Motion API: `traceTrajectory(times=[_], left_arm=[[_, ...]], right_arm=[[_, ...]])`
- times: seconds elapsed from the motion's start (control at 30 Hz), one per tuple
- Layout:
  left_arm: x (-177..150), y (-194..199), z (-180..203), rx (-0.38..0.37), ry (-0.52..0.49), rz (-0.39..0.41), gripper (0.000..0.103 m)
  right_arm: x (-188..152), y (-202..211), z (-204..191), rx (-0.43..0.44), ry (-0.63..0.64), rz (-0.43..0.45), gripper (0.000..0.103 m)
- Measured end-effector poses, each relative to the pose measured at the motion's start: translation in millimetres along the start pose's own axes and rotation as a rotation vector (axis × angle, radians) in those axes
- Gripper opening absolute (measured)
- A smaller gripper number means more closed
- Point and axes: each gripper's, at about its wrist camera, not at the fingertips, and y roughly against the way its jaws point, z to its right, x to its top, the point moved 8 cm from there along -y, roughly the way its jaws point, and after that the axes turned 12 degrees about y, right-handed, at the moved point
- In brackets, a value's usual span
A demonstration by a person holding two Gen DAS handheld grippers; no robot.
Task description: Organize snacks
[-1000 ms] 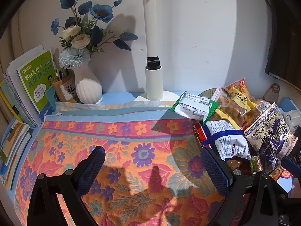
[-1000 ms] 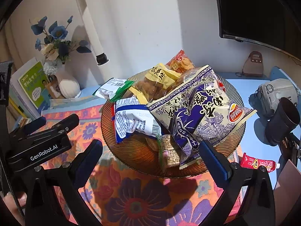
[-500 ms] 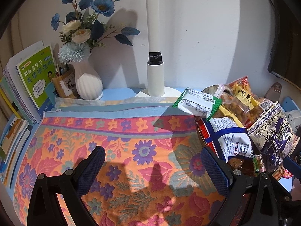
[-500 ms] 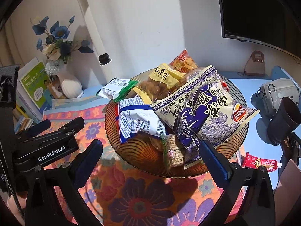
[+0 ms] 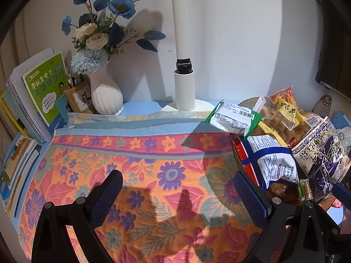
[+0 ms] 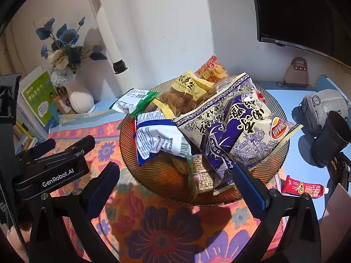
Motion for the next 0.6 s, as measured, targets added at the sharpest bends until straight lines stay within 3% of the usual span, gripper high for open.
traceTrajectory(times=[0.6], left_arm=[[-0.2, 5.1, -1.7, 0.013, -0.015, 0.015, 0.1]], right_arm=[[-4.1, -1.4, -1.3, 0.002, -0.005, -0.019, 0.103]])
